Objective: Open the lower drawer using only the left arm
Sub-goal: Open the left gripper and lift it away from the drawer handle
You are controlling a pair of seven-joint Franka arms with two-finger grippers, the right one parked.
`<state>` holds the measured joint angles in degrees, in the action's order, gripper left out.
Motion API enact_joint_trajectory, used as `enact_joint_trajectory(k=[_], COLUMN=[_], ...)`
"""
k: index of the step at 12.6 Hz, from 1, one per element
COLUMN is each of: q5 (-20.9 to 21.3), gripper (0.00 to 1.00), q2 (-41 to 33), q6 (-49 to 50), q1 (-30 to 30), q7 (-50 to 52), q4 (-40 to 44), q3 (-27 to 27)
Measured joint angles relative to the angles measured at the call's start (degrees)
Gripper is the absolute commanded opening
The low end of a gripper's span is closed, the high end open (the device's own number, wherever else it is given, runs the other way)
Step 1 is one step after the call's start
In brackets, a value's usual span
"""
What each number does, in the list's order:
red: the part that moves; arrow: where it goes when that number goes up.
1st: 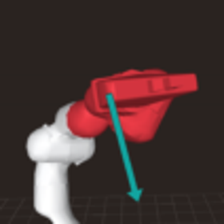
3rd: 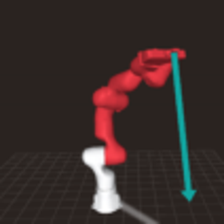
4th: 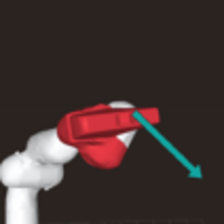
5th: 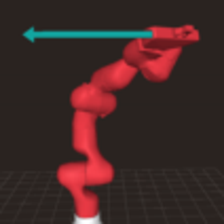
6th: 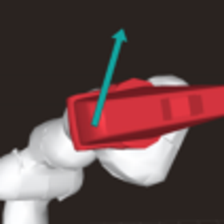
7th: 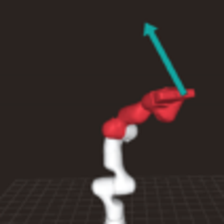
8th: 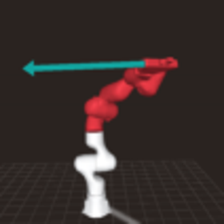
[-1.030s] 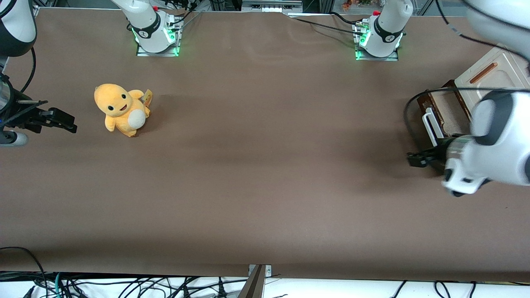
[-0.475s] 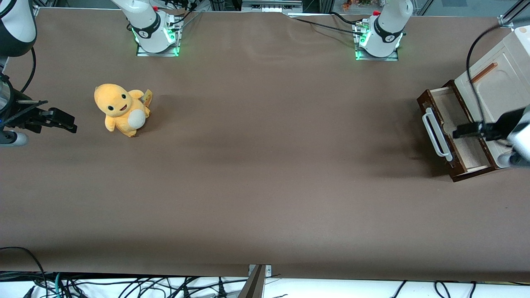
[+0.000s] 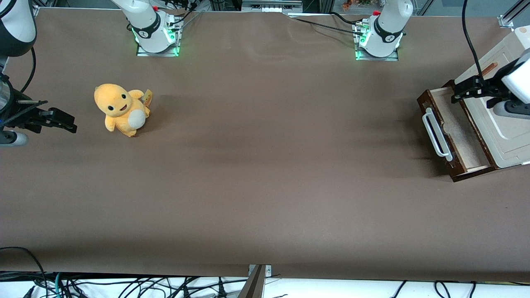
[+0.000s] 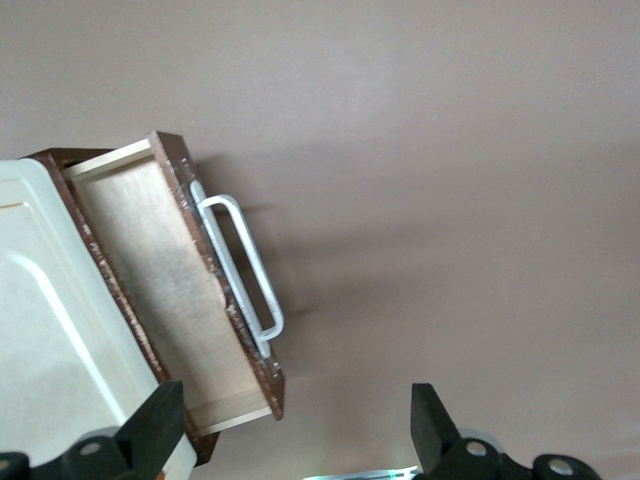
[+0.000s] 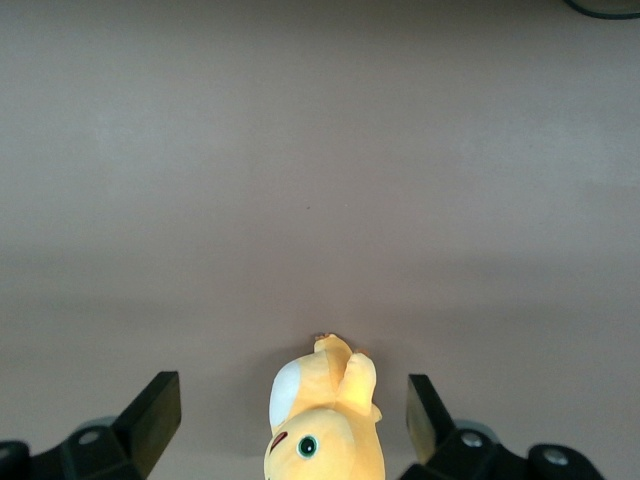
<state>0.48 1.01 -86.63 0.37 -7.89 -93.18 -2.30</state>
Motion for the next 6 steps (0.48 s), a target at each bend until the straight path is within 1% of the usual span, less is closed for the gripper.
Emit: enact_joint_trajectory(k=[3, 6], q5=[0.6, 0.5], gripper=[1.00, 1.00], q2=[-0.5, -0.5], q6=[-2.2, -2.7], q1=[0.2, 0.2], q7=[0.0, 0.0], q4=[-2.6, -3.1], q3=[0.0, 0.0])
